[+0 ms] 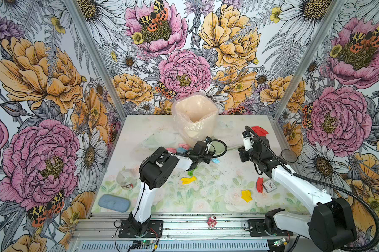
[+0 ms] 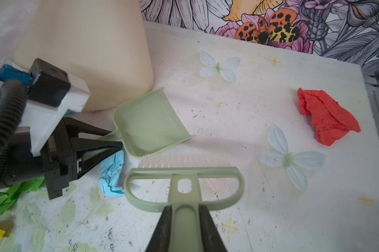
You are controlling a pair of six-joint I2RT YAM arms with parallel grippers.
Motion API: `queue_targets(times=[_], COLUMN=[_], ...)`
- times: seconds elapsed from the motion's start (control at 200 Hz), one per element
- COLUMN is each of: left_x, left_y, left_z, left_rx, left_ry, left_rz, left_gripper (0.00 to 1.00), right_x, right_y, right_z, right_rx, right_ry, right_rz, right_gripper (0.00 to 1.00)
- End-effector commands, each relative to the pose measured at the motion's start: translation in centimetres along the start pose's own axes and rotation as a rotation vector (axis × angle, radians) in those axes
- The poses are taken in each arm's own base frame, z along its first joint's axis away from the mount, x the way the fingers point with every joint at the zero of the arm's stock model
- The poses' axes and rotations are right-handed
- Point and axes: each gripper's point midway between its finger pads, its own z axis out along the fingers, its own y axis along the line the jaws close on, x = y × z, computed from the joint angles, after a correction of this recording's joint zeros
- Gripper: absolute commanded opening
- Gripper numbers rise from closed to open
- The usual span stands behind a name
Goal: Sweep away the paper scraps from the table
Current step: 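Move the dustpan toward the green scrap with the left gripper while the right follows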
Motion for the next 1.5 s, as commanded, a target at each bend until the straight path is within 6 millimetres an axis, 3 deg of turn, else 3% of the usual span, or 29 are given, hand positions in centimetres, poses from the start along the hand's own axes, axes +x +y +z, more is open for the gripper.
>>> queue_targets(times=[0.0,0.581,0.986,1.281,1.486,1.496], left_x=[-0.9,-2.4,-3.8,-3.6,-1.6,-2.6], left_y=[-0.1,-0.6,-1.9,-3.2,-2.9,-3.0], left_z=[0.3,-1.5,-3.6,-6.0,-7.4,-8.1], left_rx=[0.010,0.039,0.091,0.167,0.154,0.156], left_ry=[-0.025,-0.048,-0.060,-0.031,0.039,0.018], left_rz=[0.003,0.000,0.010,0.018,0.016,0.019], left_gripper=[0.17,0.04,0.03,0.00,0.00,0.00], right_x=[-0.8,-2.0,-2.9,-3.3,-4.0,-4.0], right_y=[-0.3,-0.6,-1.2,-1.3,-1.3,-1.2], right_z=[-0.5,-1.4,-1.8,-2.3,-3.1,-3.1], right_rx=[0.006,0.005,0.014,0.015,0.011,0.009], right_ry=[-0.034,-0.072,-0.091,-0.105,-0.126,-0.127], right_rz=[-0.003,-0.020,-0.017,-0.017,-0.016,-0.017], right_gripper=[0.00,0.00,0.00,0.00,0.00,0.00])
